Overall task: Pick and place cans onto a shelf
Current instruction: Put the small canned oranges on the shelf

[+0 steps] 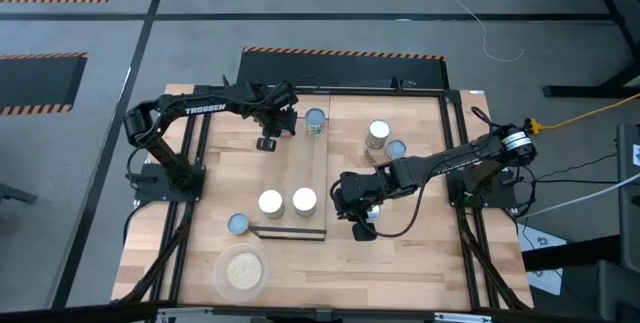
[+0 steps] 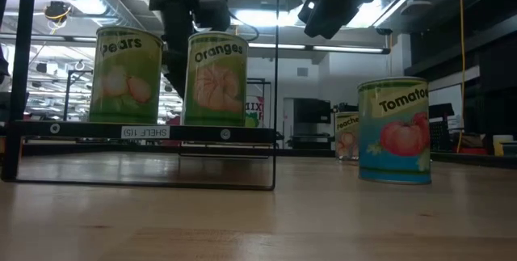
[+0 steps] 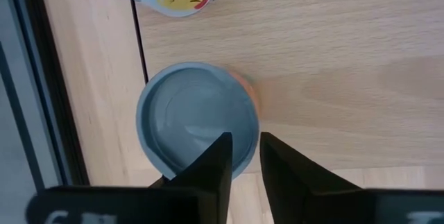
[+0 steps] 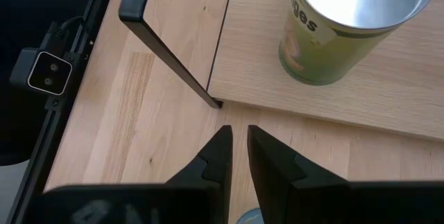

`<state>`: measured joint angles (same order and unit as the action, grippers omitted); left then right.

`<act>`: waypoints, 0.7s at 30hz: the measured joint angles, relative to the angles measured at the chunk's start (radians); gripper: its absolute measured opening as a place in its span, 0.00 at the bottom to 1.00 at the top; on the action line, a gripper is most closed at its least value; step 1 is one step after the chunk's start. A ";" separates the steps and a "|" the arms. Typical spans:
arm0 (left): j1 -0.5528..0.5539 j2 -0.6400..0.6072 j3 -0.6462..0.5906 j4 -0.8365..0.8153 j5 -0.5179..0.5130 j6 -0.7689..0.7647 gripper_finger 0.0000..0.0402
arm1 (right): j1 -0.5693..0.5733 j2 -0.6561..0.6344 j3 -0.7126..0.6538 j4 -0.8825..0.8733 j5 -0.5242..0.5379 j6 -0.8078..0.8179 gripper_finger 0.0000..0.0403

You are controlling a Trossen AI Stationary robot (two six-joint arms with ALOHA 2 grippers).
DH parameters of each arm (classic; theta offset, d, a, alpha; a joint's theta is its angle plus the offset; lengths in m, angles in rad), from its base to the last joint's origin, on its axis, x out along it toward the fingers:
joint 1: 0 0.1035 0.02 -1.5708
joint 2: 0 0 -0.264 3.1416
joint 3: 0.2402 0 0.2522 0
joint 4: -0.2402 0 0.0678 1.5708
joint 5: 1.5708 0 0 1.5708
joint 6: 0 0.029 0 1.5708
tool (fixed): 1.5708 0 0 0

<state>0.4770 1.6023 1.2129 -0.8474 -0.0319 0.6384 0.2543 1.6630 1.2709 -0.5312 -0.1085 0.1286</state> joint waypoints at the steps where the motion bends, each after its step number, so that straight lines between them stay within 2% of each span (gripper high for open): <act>1: 0.000 0.000 0.000 0.000 0.000 0.000 0.15 | 0.000 0.000 0.000 0.000 0.000 0.000 0.13; 9: 0.000 0.000 0.000 0.001 0.000 -0.004 0.01 | 0.000 0.000 0.000 0.000 0.000 0.000 0.13; 15: 0.000 0.000 0.000 0.007 0.068 -0.017 0.02 | 0.000 0.000 0.000 0.000 0.000 0.000 0.13; 21: 0.000 0.001 0.000 0.065 0.076 -0.141 0.01 | 0.000 0.000 0.000 0.000 0.000 0.000 0.13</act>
<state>0.4774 1.6032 1.2129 -0.7822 0.0441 0.4970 0.2543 1.6630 1.2709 -0.5312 -0.1085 0.1287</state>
